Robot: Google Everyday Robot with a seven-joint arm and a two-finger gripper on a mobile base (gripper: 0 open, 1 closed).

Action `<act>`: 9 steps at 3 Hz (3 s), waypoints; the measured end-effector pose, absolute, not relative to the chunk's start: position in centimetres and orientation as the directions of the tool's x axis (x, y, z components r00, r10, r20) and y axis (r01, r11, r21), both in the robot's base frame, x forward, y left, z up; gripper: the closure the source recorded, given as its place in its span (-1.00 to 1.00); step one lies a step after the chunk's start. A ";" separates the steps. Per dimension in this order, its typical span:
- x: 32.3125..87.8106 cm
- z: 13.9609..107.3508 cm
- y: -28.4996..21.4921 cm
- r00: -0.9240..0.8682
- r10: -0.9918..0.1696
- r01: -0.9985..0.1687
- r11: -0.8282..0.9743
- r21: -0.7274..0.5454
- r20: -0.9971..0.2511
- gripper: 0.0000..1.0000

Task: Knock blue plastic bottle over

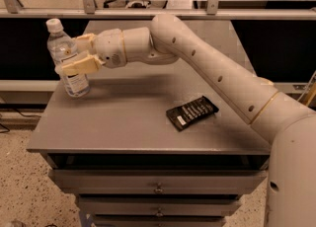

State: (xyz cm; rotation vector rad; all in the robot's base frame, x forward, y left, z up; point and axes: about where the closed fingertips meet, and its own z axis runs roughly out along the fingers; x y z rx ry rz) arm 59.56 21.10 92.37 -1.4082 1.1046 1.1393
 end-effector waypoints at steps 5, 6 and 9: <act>57.9 103.6 21.4 0.293 -0.411 -0.954 -0.061 -0.295 -0.863 1.00; 58.8 106.9 20.4 0.284 -0.591 -0.945 -0.039 -0.325 -0.755 1.00; 62.7 101.7 16.8 0.014 -0.863 -0.968 0.115 -0.223 -0.505 1.00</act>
Offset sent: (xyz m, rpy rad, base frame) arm -0.0013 0.0020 0.0002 0.0002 -0.0001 0.0040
